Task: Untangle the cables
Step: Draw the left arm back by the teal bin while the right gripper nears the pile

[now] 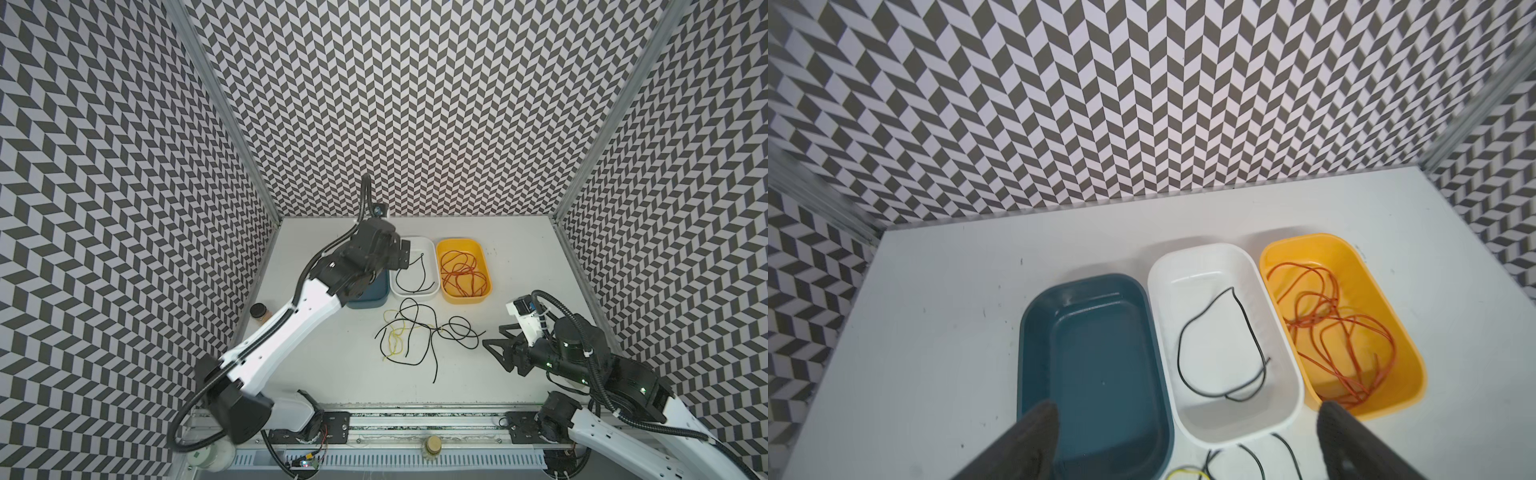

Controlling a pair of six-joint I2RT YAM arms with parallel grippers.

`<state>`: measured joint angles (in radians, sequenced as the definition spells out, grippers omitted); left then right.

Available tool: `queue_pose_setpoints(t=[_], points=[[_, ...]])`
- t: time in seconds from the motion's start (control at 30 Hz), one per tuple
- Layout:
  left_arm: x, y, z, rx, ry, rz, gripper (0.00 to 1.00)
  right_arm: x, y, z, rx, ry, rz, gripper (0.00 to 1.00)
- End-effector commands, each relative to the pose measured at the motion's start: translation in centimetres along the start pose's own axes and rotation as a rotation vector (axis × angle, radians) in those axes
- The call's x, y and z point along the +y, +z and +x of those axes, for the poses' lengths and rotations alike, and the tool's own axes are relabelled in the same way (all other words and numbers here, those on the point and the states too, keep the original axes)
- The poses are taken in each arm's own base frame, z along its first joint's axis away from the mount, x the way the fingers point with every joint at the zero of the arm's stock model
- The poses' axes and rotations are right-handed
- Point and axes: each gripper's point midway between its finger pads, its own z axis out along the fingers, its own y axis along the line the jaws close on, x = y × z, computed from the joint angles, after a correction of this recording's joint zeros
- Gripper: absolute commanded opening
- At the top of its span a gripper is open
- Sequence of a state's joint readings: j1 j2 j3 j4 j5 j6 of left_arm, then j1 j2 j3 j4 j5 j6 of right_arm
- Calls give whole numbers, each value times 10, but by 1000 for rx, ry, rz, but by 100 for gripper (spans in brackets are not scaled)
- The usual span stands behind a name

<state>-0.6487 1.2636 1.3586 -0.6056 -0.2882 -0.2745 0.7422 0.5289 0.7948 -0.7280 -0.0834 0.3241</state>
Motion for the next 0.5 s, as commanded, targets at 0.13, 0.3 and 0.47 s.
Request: queue_pose_setpoints(t=[0.13, 0.3, 0.47], points=[[65, -76, 85, 48, -73, -122, 100, 7, 32, -2, 18, 33, -46, 68], [106, -120, 124, -25, -141, -203, 100, 2, 56, -2, 15, 50, -32, 68], [117, -133, 132, -155, -218, -182, 100, -1, 85, 2, 46, 66, -23, 68]])
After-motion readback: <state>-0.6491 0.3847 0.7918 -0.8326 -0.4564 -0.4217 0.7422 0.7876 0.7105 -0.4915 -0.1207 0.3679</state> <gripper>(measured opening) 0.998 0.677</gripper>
